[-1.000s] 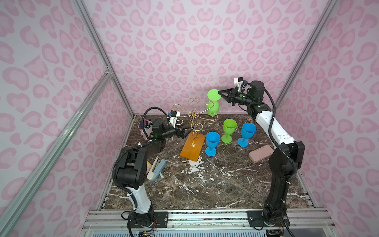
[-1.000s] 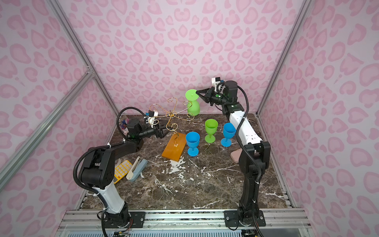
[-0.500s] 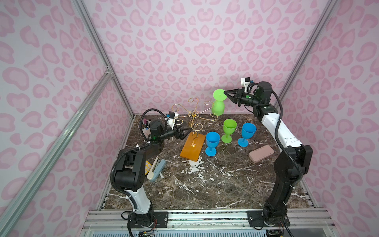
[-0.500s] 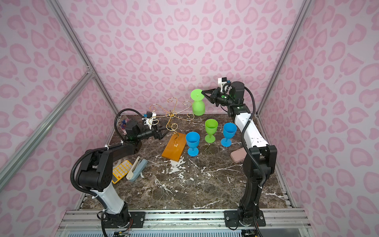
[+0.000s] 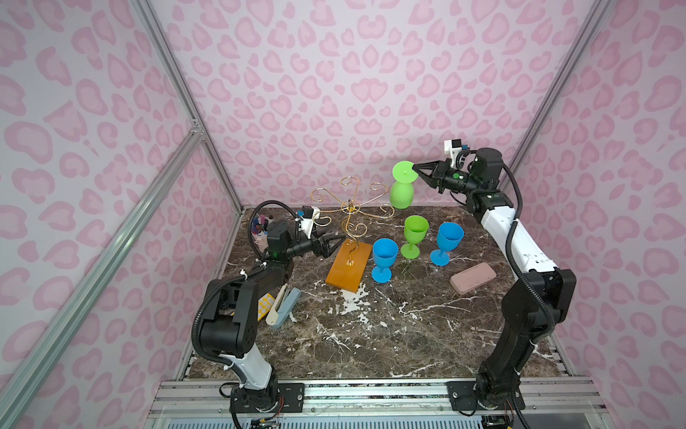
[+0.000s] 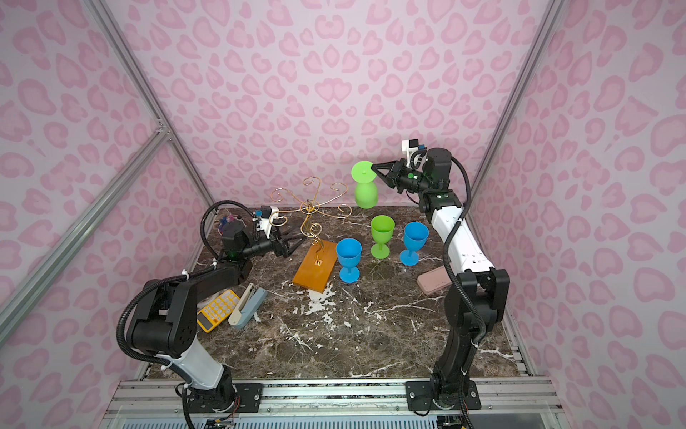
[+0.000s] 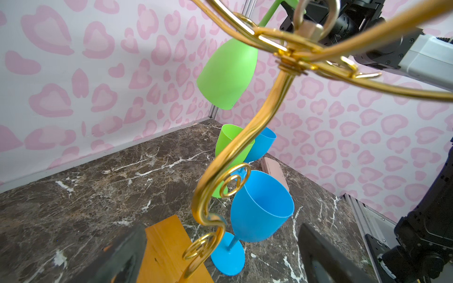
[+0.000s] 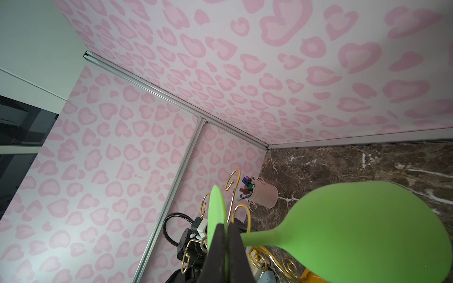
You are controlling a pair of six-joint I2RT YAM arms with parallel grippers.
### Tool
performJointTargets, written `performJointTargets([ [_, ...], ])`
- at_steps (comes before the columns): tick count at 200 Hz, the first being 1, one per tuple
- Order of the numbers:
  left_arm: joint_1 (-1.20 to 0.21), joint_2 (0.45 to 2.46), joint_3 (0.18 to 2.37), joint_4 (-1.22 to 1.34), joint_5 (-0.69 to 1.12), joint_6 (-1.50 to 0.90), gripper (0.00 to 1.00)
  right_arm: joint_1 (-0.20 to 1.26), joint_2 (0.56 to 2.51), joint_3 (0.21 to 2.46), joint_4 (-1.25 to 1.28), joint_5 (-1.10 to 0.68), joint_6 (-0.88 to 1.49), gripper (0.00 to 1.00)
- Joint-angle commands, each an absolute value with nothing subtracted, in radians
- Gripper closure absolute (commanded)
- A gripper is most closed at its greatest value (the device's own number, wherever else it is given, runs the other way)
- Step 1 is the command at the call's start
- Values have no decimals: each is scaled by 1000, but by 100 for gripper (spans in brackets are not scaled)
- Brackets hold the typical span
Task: Take the wine glass off the wine glass rack
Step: Pick up the wine glass from the wine glass rack.
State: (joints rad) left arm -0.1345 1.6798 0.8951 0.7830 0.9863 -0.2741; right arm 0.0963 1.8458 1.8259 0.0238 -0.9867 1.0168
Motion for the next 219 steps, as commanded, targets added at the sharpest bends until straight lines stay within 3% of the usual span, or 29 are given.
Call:
performJointTargets([
  [1,-135,1650,865,767,981,-240,2,95,1835,1830,-5,-979,965,100],
  [52,-132,1517,811,638,904,-219,2,96,1783,1849,-144,-939,847,100],
  [111,-132,1163,748,380,797,-230,2,102,1681,1816,-284,-856,701,100],
  [159,-132,1025,742,160,733,-174,2,116,1648,1730,-262,-845,691,100],
  [219,-131,784,790,166,744,-306,3,148,1516,1655,-327,-755,576,100],
])
